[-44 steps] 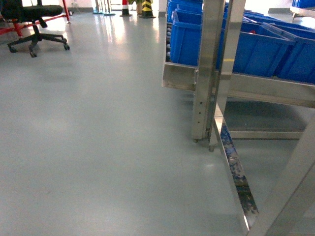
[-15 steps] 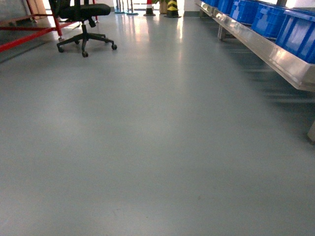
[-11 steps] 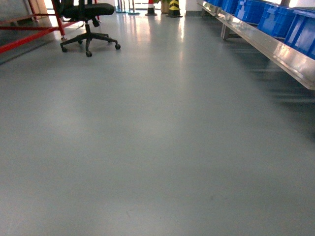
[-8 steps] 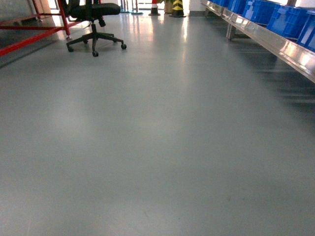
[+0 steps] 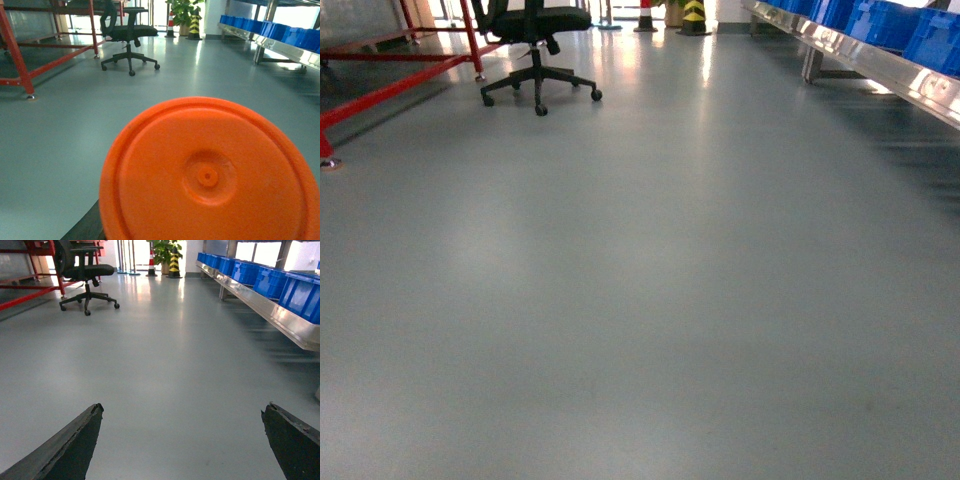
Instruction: Pick capacitor and pack into box
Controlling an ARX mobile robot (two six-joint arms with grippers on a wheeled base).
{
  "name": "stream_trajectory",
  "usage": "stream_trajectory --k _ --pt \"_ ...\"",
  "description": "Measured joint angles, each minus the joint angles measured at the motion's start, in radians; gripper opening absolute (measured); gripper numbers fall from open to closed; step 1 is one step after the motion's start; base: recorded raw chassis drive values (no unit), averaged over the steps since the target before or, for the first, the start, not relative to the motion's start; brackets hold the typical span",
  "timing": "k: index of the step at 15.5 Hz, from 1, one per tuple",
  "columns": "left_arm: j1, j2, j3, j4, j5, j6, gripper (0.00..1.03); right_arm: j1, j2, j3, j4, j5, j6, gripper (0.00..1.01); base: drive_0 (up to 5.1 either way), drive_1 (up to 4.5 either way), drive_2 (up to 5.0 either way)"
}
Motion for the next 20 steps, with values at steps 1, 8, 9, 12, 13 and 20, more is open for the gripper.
stream_trajectory --k 1,8,9,12,13,20 --pt "0.0 0.0 0.0 0.001 0.0 0.0 0.44 0.0 0.0 0.0 0.0 0.0 0.0 0.98 -5.0 2.39 2.4" --pt "0.0 0.0 0.0 0.001 0.0 0.0 0.44 0.0 0.0 0.0 0.001 0.0 0.0 0.98 -4.9 2.51 2.5" --pt "0.0 0.0 0.0 0.001 0.0 0.0 0.44 0.0 0.0 0.0 0.001 0.0 0.0 0.98 -4.9 2.51 2.5" --pt "0.0 0.0 0.0 0.001 0.0 0.0 0.44 0.0 0.0 0.0 0.004 0.0 0.0 0.98 -4.9 2.52 2.5" --pt "0.0 0.0 0.0 0.0 0.001 0.0 0.44 0.0 0.0 0.0 -0.001 0.0 0.0 0.98 -4.9 2.53 2.5" --pt "0.0 0.0 0.0 0.0 0.0 0.0 0.44 0.0 0.0 0.0 0.005 0.0 0.0 0.98 -5.1 2.31 2.3"
